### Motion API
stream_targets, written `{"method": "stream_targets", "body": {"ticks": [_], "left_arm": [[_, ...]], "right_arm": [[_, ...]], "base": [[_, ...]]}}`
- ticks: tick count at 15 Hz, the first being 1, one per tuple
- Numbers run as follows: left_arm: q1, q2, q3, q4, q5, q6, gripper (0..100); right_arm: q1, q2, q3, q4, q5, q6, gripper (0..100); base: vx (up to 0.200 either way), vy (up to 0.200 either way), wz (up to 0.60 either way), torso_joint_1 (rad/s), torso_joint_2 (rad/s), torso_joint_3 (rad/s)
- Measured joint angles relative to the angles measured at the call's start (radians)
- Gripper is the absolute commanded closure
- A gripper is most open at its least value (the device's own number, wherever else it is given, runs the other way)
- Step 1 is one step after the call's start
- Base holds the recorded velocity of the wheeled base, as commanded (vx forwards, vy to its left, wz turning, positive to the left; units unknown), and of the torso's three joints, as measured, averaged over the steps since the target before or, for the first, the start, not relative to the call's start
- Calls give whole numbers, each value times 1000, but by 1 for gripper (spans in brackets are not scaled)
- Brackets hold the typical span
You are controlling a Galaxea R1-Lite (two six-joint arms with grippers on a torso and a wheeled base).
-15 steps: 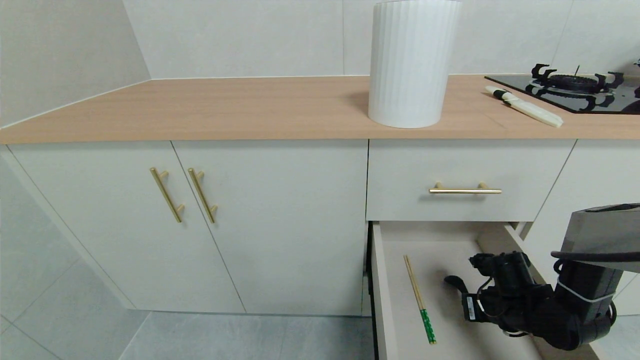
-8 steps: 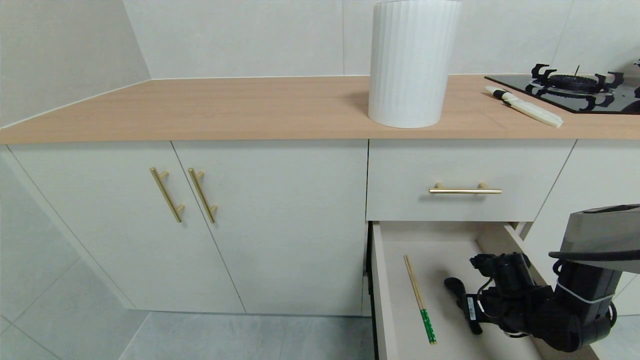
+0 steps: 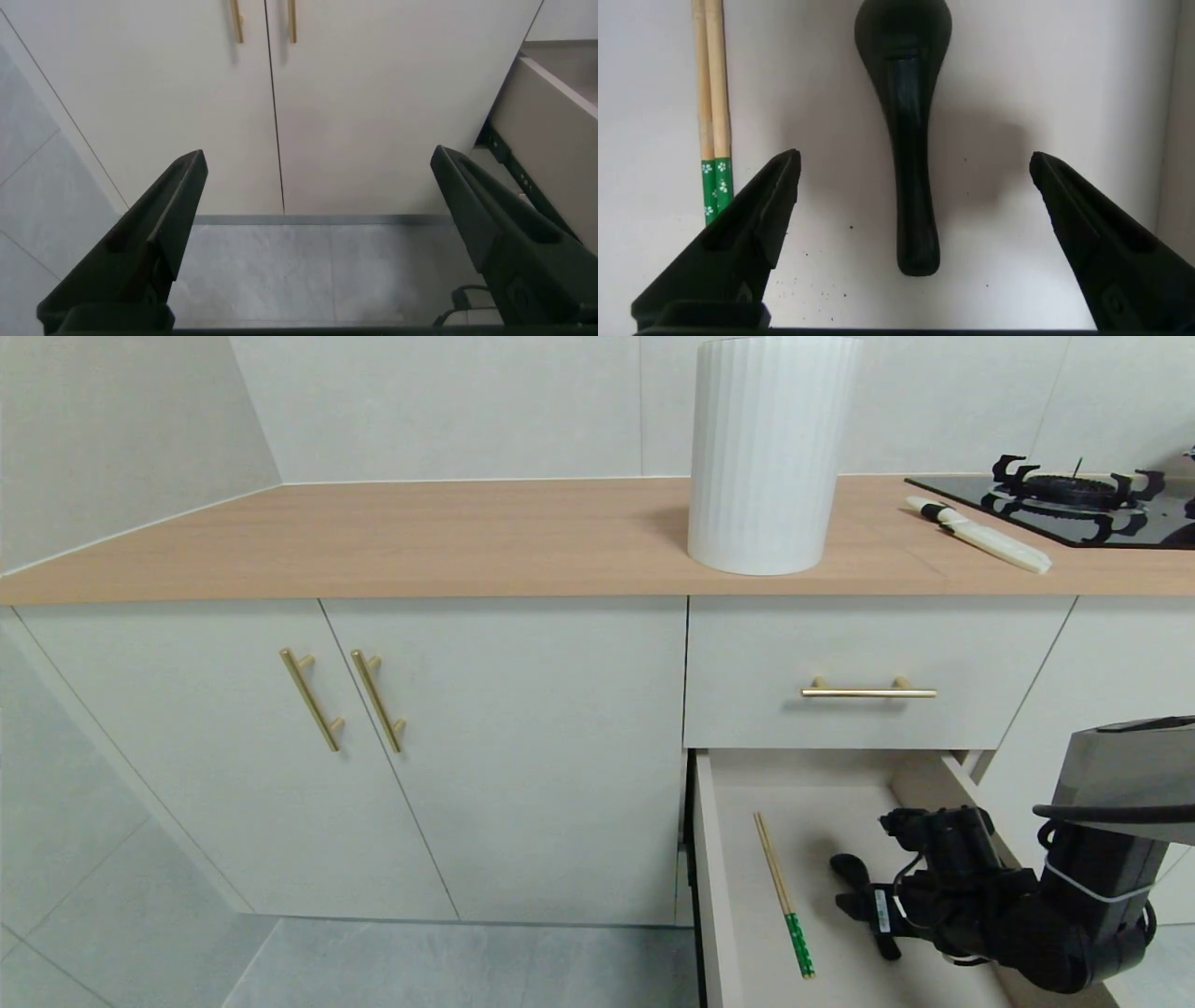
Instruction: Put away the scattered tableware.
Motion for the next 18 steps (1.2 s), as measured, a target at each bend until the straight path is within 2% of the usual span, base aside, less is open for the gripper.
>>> {"method": "stream_targets", "body": {"ticks": [3, 6, 12, 18], "left_arm": [[0, 0, 0, 0, 0, 0, 0], [0, 0, 0, 0, 0, 0, 0], [0, 0, 0, 0, 0, 0, 0], [0, 0, 0, 0, 0, 0, 0]], "right_arm": [[-6, -104, 30, 9, 9, 0, 0], [-9, -265, 47, 102, 14, -1, 0], [0, -594, 14, 417, 87, -4, 0], [148, -784, -14, 801, 153, -99, 0]], "base": [[0, 0, 0, 0, 0, 0], [-200, 0, 0, 6, 6, 2], [-200, 0, 0, 1, 4, 5], [0, 0, 0, 0, 0, 0]]}}
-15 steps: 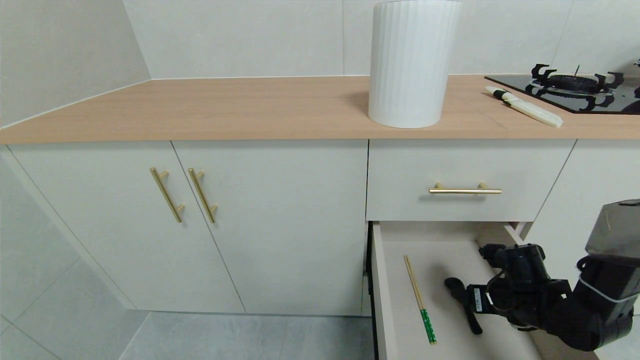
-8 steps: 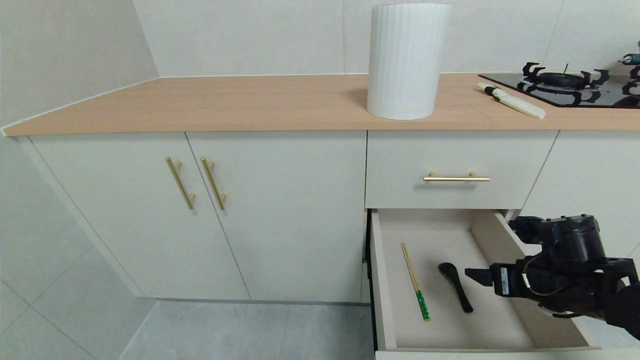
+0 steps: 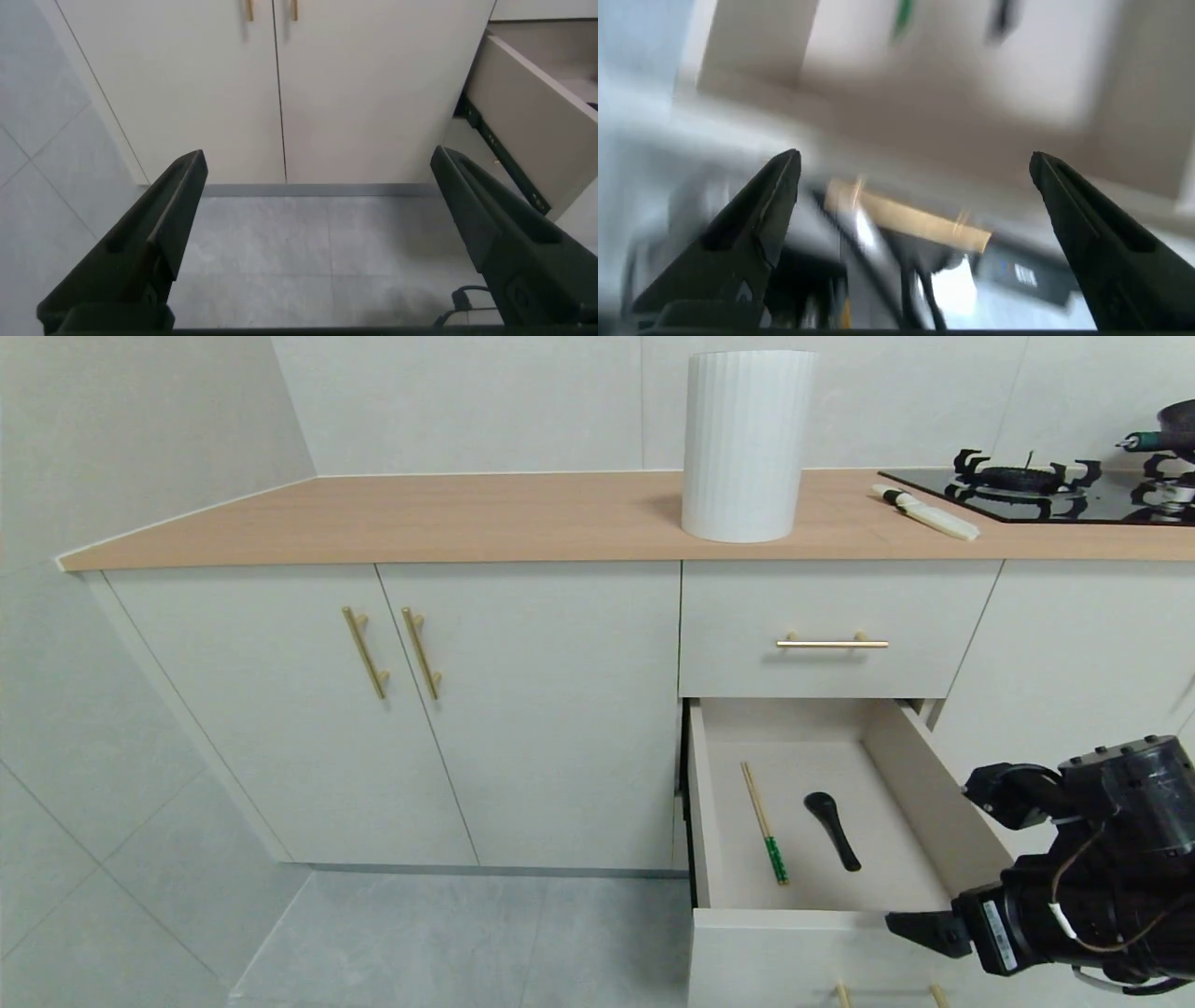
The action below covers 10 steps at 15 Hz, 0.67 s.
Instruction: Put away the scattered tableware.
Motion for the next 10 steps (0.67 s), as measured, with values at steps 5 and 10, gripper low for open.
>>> {"method": "stream_targets", "body": {"ticks": [5, 10], "left_arm": [[0, 0, 0, 0, 0, 0, 0], [0, 0, 0, 0, 0, 0, 0]], "right_arm": [[130, -35, 42, 33, 5, -19, 0], [211, -2, 80, 31, 4, -27, 0]], "base": [[0, 0, 0, 0, 0, 0], [0, 0, 0, 0, 0, 0]]}}
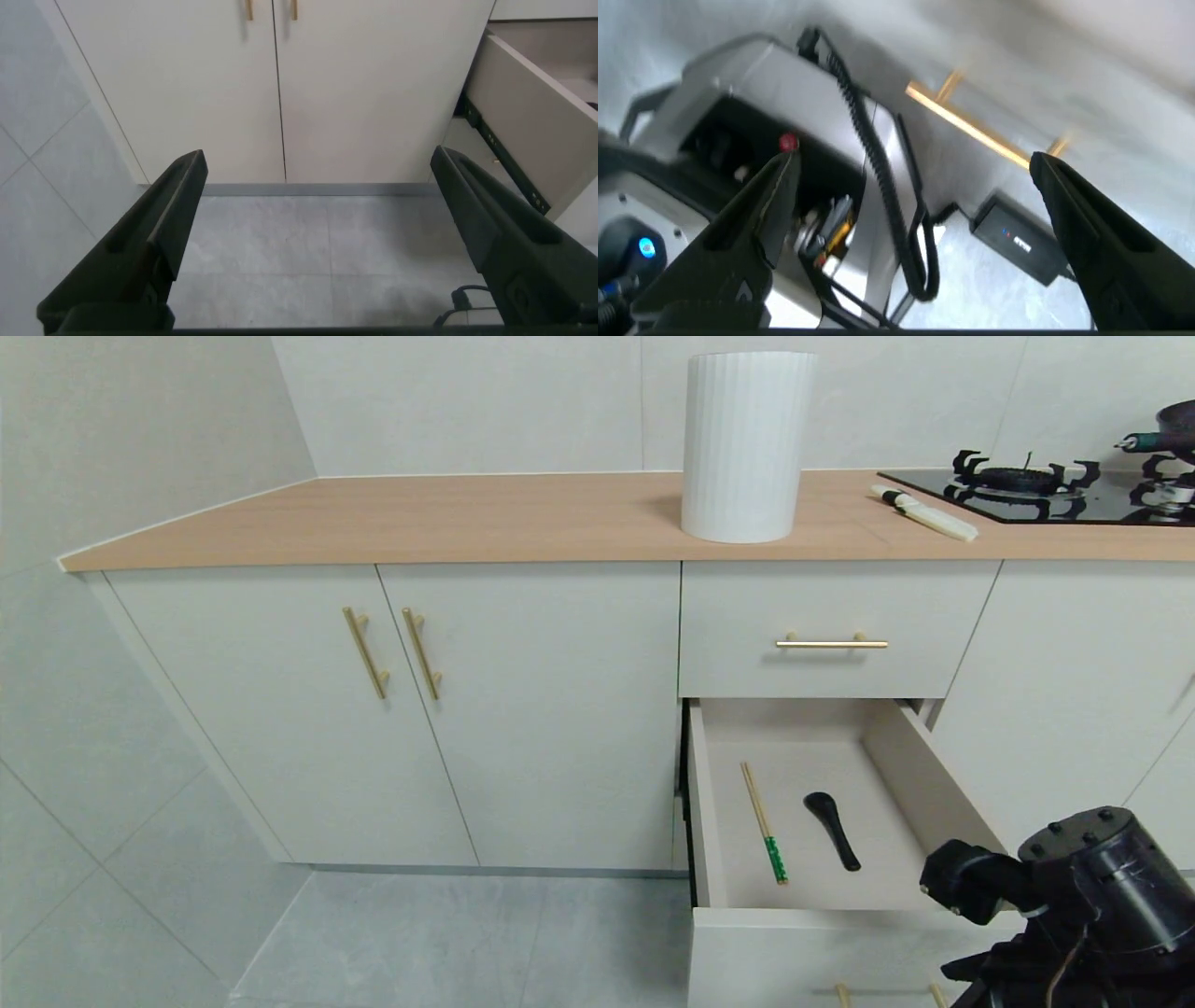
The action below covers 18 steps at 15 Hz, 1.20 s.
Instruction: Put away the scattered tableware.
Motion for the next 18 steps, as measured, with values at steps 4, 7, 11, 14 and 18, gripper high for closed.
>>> {"method": "stream_targets", "body": {"ticks": [4, 7, 11, 14, 18], "left_arm": [[0, 0, 0, 0, 0, 0, 0], [0, 0, 0, 0, 0, 0, 0], [0, 0, 0, 0, 0, 0, 0], [0, 0, 0, 0, 0, 0, 0], [0, 0, 0, 0, 0, 0, 0]], "right_arm": [[-12, 62, -4, -39, -10, 6, 0], [-43, 102, -6, -81, -13, 8, 0], [-109, 162, -22, -131, -37, 30, 0], [-152, 229, -48, -267, -84, 114, 0], [-180, 327, -49, -444, -172, 156, 0]], "base": [[0, 0, 0, 0, 0, 0], [0, 0, 0, 0, 0, 0], [0, 0, 0, 0, 0, 0], [0, 0, 0, 0, 0, 0], [0, 0, 0, 0, 0, 0]]}}
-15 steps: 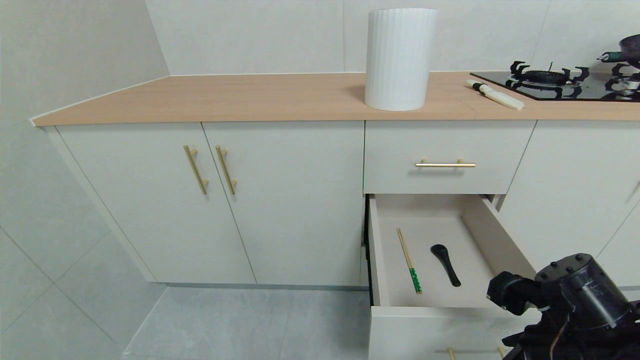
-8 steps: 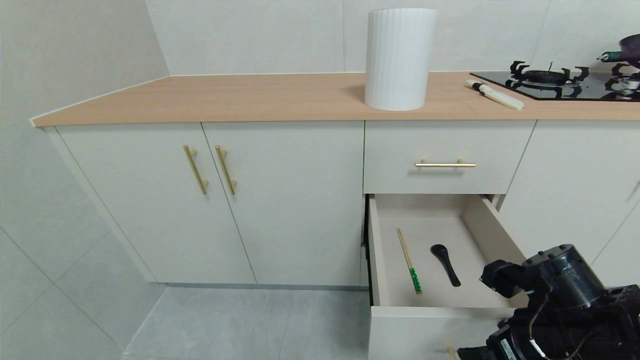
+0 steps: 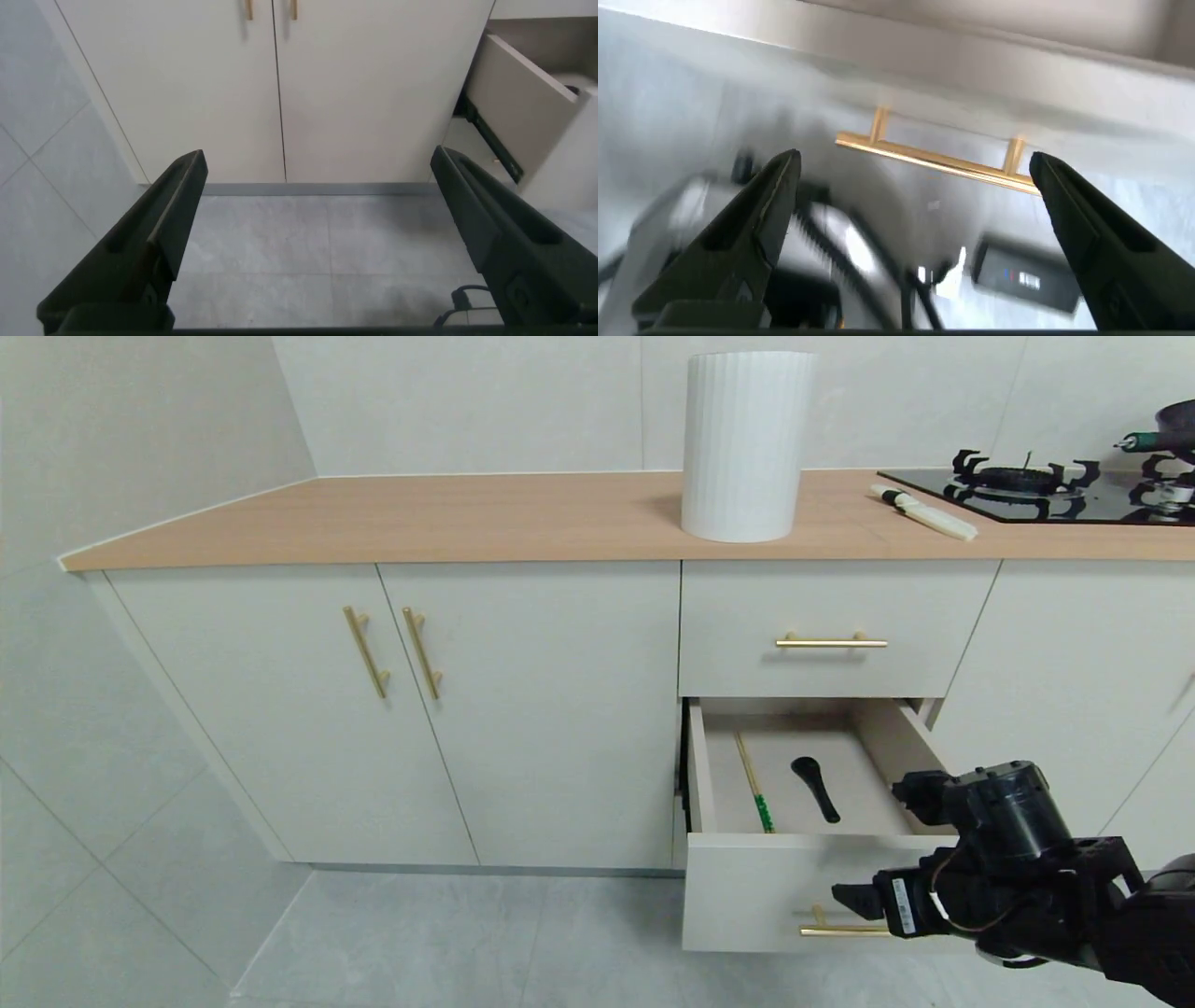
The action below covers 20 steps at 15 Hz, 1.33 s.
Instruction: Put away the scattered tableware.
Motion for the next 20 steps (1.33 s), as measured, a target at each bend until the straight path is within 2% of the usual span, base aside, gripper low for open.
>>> {"method": "stream_targets", "body": {"ticks": [4, 7, 10, 15, 20], "left_arm": [[0, 0, 0, 0, 0, 0, 0], [0, 0, 0, 0, 0, 0, 0], [0, 0, 0, 0, 0, 0, 0], [0, 0, 0, 0, 0, 0, 0], [0, 0, 0, 0, 0, 0, 0]], "right_arm": [[-37, 120, -1, -223, -72, 41, 0], [-57, 236, -5, -482, -143, 64, 0], [-74, 339, -16, -615, -190, 66, 0], [-142, 440, -117, -650, -203, 67, 0], [-169, 522, -252, -651, -209, 66, 0]], "base": [[0, 0, 0, 0, 0, 0], [0, 0, 0, 0, 0, 0], [0, 0, 0, 0, 0, 0], [0, 0, 0, 0, 0, 0], [0, 0, 0, 0, 0, 0]]}}
